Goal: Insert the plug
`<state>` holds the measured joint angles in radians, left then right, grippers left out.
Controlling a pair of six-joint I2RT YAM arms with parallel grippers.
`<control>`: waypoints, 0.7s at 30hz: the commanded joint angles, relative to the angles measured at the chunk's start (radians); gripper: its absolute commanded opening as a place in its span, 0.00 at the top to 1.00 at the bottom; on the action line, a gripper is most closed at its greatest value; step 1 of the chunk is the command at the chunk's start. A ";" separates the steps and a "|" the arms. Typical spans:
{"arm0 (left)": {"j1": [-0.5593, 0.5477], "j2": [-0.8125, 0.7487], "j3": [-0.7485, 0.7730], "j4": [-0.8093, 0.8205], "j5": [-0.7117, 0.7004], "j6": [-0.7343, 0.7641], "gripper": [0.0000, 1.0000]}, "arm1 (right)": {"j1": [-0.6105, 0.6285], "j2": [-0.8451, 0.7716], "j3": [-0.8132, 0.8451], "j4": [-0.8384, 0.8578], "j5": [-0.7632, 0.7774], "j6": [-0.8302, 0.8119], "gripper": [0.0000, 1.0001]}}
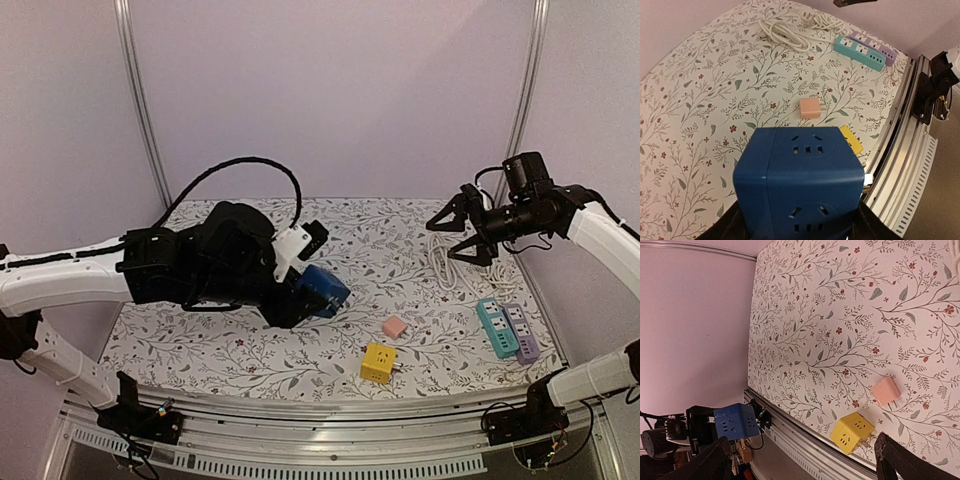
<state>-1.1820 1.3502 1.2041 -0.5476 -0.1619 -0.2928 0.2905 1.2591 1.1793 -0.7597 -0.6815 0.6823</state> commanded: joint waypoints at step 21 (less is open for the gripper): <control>-0.090 0.208 0.243 0.099 -0.098 0.581 0.49 | 0.462 0.204 0.257 -0.052 0.009 0.158 0.03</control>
<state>-1.2556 1.5455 1.4036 -0.4702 -0.2455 0.2359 0.7387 1.4437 1.4139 -0.7929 -0.7055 0.8204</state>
